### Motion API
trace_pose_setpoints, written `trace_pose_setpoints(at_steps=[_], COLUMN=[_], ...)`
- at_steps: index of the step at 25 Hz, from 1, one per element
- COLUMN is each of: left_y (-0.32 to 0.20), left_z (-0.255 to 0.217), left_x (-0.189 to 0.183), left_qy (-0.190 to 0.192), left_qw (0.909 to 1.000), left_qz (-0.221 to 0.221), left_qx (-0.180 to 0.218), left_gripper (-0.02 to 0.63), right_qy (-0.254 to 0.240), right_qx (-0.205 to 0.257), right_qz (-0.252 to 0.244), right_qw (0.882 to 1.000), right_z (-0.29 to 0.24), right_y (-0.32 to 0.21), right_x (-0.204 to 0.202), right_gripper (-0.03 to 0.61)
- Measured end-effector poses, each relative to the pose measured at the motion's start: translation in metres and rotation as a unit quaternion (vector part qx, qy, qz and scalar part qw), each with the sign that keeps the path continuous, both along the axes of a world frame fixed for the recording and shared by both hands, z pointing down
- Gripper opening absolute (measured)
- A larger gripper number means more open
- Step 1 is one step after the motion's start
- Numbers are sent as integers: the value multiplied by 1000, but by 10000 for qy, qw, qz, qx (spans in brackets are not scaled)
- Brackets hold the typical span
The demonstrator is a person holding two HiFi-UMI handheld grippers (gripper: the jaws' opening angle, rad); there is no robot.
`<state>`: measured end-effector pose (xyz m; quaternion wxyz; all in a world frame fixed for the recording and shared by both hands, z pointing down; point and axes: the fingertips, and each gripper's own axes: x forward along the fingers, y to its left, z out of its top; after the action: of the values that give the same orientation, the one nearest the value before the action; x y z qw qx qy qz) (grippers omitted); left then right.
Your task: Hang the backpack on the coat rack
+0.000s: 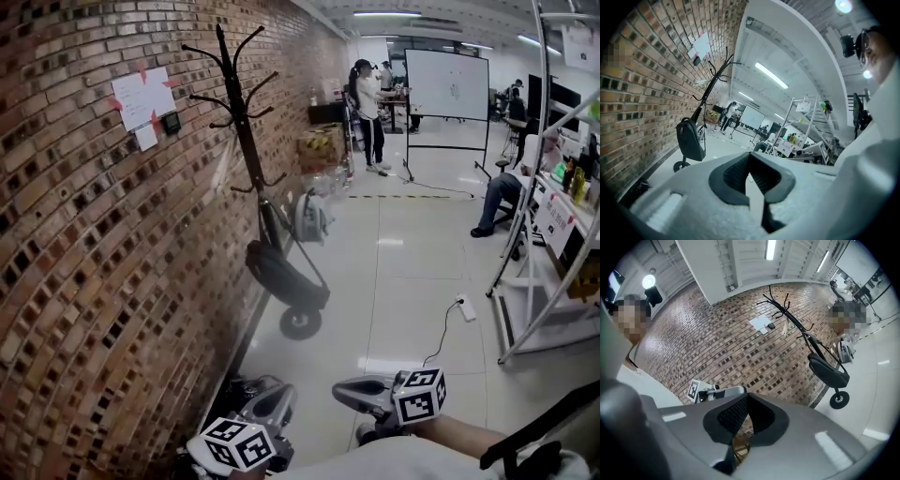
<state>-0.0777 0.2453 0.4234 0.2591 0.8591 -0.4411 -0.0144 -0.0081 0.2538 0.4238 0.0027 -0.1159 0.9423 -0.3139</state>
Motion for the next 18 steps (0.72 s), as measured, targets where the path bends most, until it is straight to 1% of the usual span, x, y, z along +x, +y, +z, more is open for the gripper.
trace_pose_setpoints(at_steps=[3, 7, 11, 13, 18], left_y=[16, 35, 56, 59, 51], left_z=[-3, -10, -12, -10, 1], left_x=[-1, 6, -4, -9, -4], left_qy=[7, -11, -43, -29, 19], left_qw=[10000, 10000, 9995, 9994, 9995], left_qz=[47, 94, 301, 351, 313], left_qx=[11, 31, 46, 43, 34], left_gripper=[0, 0, 0, 0, 0], right_qy=[-39, 87, 240, 236, 223], right_qx=[15, 111, 153, 161, 212], right_qz=[97, 133, 320, 347, 317], right_qw=[9999, 9998, 9991, 9990, 9990], right_z=[-5, -11, -13, -12, -5], right_y=[15, 34, 57, 60, 51], right_x=[0, 5, -7, -13, -8], right_gripper=[-2, -2, -2, -2, 0])
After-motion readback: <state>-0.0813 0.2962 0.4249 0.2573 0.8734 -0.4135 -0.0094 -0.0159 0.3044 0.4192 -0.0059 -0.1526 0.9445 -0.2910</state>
